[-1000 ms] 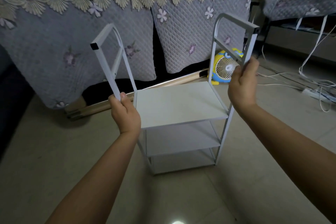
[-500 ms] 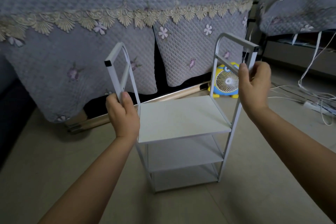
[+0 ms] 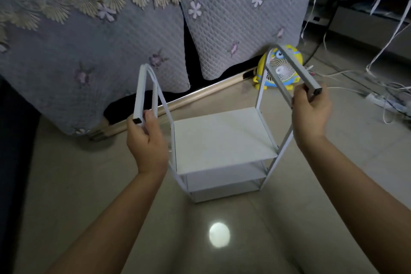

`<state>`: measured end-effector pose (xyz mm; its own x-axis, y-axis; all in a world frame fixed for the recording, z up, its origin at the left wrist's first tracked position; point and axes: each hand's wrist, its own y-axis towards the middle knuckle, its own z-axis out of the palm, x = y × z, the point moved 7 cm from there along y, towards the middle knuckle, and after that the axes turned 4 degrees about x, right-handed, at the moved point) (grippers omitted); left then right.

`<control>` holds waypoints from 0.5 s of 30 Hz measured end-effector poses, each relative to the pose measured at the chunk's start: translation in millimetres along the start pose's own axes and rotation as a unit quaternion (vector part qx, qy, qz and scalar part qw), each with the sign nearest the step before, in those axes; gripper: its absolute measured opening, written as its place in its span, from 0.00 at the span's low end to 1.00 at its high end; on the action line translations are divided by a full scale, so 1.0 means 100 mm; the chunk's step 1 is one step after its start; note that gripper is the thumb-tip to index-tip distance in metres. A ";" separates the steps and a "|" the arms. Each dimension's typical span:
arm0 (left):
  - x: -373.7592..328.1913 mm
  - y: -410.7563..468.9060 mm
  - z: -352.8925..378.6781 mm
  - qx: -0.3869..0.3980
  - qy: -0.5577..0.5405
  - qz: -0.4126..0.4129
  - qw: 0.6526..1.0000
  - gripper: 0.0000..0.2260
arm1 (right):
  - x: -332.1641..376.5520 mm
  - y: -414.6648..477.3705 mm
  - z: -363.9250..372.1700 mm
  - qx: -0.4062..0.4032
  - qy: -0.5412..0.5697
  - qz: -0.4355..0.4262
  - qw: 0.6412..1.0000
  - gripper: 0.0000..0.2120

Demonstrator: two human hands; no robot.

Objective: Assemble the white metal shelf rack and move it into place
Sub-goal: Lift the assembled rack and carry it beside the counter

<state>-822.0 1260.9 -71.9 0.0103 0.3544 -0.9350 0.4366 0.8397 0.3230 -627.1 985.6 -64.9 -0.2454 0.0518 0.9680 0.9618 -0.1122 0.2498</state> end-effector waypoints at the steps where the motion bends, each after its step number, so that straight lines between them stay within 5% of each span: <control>1: -0.02 0.00 -0.01 0.002 -0.008 -0.020 1.000 0.11 | 0.01 -0.01 0.00 0.008 -0.006 0.013 1.000 0.06; 4: -0.05 0.01 -0.03 0.023 -0.029 -0.081 0.996 0.17 | 0.07 -0.03 0.00 0.038 -0.019 0.061 0.997 0.05; 7: -0.14 0.01 -0.03 0.041 -0.036 -0.161 0.985 0.13 | 0.19 -0.02 -0.04 0.055 -0.033 0.109 0.992 0.05; 15: -0.28 0.22 0.00 0.175 0.135 -0.234 0.947 0.09 | 0.53 0.14 -0.10 0.149 -0.329 0.210 0.908 0.10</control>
<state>-812.5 1269.5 -39.0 -0.4667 0.1097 -0.8776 0.6095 0.7590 -0.2292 -628.2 977.3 -9.9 0.1829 0.6597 0.7289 0.9678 0.0094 -0.2514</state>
